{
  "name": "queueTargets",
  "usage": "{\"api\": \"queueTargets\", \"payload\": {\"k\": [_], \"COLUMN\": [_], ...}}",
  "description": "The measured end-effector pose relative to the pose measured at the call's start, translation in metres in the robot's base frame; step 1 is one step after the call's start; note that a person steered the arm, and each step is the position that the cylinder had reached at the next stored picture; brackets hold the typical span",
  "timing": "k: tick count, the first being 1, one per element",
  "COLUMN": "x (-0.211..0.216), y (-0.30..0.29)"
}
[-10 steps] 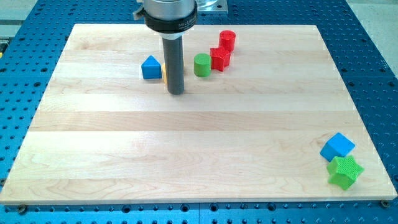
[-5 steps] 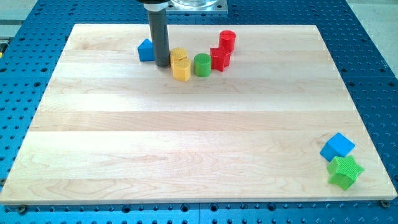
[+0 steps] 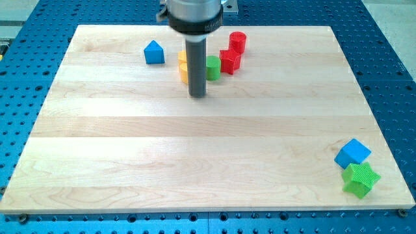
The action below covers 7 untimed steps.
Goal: Separate the yellow blocks from each other
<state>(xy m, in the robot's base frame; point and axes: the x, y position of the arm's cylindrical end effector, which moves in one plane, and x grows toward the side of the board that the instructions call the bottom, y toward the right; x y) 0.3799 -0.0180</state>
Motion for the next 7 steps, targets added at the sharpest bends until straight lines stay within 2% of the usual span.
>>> {"api": "queueTargets", "payload": {"k": [1,3,4,5,7], "x": [-0.041,-0.040,0.005,0.030,-0.040], "y": [-0.001,-0.004,-0.005,-0.032,-0.068]}}
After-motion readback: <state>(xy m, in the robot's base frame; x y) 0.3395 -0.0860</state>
